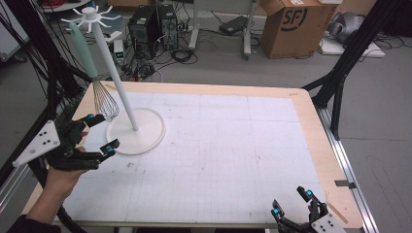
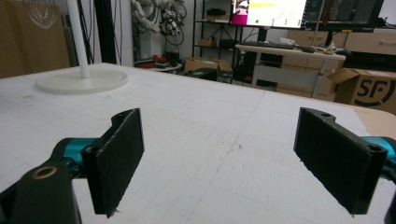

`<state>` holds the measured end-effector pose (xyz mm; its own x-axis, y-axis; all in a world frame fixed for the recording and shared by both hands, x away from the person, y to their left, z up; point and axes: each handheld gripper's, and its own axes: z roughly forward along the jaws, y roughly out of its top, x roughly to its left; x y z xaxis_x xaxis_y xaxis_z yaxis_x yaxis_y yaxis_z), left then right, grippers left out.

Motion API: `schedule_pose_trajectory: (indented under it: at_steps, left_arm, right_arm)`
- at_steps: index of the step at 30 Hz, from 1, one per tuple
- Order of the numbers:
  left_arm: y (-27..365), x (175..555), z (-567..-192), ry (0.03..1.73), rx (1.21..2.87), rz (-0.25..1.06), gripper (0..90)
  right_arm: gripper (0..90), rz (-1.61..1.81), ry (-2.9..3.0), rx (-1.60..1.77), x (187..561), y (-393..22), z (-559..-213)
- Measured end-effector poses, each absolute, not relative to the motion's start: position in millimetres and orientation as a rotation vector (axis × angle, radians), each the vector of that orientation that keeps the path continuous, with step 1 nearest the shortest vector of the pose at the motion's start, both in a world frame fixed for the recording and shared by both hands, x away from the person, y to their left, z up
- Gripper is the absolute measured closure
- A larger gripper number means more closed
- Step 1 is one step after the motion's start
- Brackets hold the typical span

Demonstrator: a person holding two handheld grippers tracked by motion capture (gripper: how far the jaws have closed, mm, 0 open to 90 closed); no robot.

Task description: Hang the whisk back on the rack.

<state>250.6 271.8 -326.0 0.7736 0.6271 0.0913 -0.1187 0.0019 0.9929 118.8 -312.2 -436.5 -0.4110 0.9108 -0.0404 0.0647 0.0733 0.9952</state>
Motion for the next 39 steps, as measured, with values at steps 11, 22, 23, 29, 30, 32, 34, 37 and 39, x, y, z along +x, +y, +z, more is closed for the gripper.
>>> schedule_pose_trajectory:
  at_steps: [11, 22, 23, 29, 30, 32, 34, 37, 39]
  left_arm:
    - [267.5, 230.0, -367.1, 0.480, 1.426, 0.563, 15.4]
    - [247.7, 218.4, -390.3, 0.483, 1.468, 0.511, 14.6]
    - [246.2, 217.9, -392.3, 0.486, 1.466, 0.502, 14.5]
    - [236.0, 211.0, -405.0, 0.497, 1.492, 0.466, 13.9]
    - [234.6, 210.2, -407.0, 0.500, 1.494, 0.458, 13.9]
    - [232.6, 208.6, -410.1, 0.511, 1.487, 0.453, 13.9]
    - [231.8, 207.1, -412.6, 0.521, 1.474, 0.450, 13.9]
    - [230.3, 204.1, -416.6, 0.537, 1.468, 0.453, 13.9]
    - [228.5, 201.7, -419.7, 0.542, 1.472, 0.448, 13.9]
  right_arm:
    - [15.2, 1.427, 1.606, 0.990, 119.5, -312.0, -436.8]
    - [15.2, 1.429, 1.602, 0.992, 119.5, -312.3, -436.6]
    - [15.2, 1.430, 1.602, 0.992, 119.5, -312.4, -436.6]
    - [15.2, 1.433, 1.597, 0.990, 119.5, -312.8, -436.3]
    - [15.2, 1.434, 1.597, 0.991, 119.6, -312.9, -436.3]
    - [15.2, 1.436, 1.598, 0.990, 119.6, -312.7, -436.2]
    - [15.2, 1.437, 1.594, 0.990, 119.6, -312.3, -436.1]
    - [15.2, 1.436, 1.596, 0.989, 119.9, -312.6, -436.0]
    - [15.2, 1.438, 1.596, 0.987, 120.3, -312.5, -435.9]
